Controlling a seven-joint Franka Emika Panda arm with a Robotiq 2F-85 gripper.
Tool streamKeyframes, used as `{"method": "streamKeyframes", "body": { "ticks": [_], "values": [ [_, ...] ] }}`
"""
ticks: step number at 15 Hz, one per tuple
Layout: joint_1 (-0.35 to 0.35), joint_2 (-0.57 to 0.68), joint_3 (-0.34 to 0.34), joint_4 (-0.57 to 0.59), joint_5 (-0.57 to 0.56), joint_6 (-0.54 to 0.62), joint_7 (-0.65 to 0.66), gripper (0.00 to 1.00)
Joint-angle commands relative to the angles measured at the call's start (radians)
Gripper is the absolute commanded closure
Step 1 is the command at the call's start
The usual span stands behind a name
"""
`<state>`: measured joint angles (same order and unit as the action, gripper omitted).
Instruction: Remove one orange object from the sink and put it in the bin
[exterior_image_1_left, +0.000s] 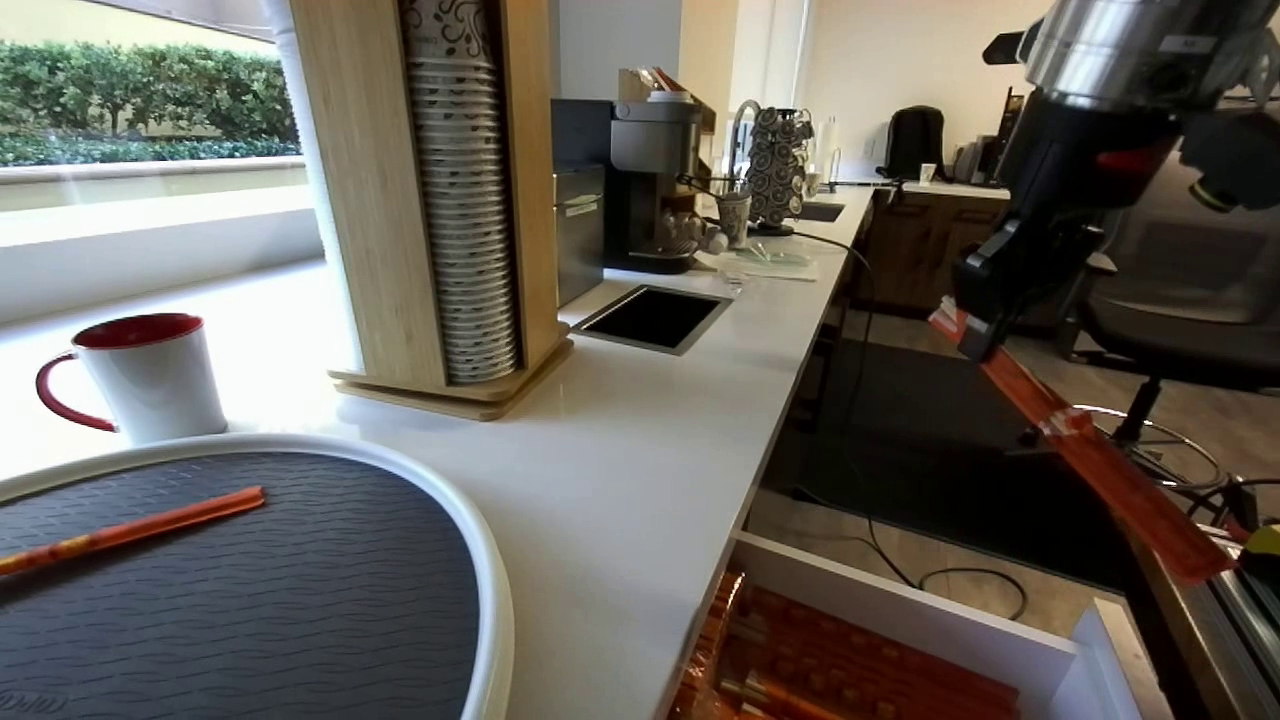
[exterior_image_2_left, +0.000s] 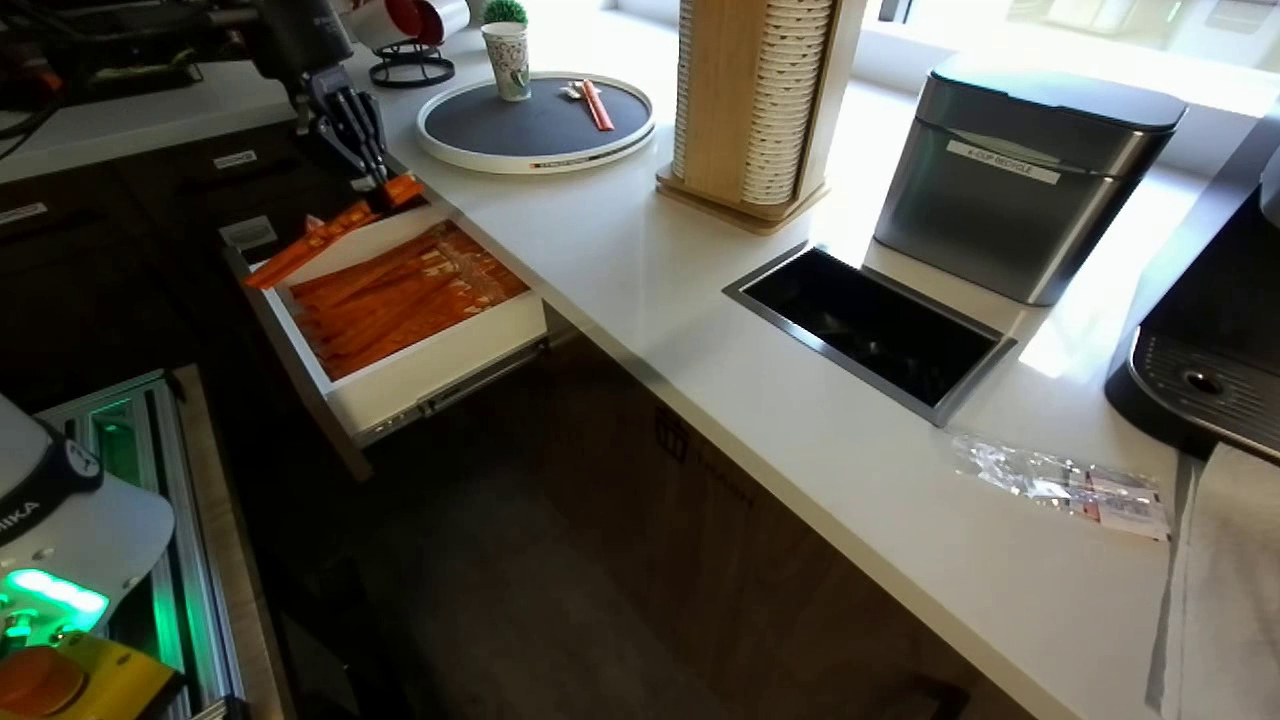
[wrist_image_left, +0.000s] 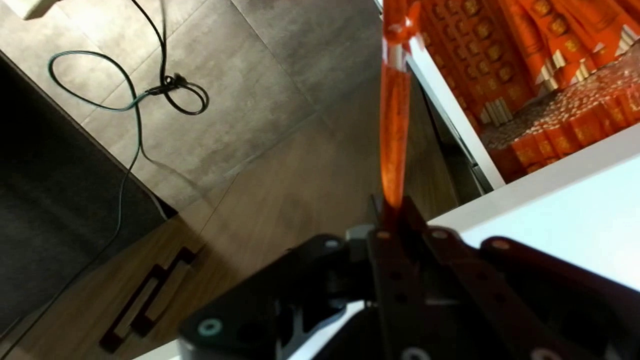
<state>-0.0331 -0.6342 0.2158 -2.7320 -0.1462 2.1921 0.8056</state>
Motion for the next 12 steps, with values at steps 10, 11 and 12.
{"method": "streamKeyframes", "body": {
  "ticks": [10,11,12],
  "values": [
    [-0.308,0.181,0.111,0.214,-0.422,0.226,0.425,0.98],
    [-0.332,0.214,0.125,0.254,-0.47,0.252,0.492,0.98],
    [-0.354,0.246,0.139,0.296,-0.527,0.272,0.566,0.98]
  ]
}}
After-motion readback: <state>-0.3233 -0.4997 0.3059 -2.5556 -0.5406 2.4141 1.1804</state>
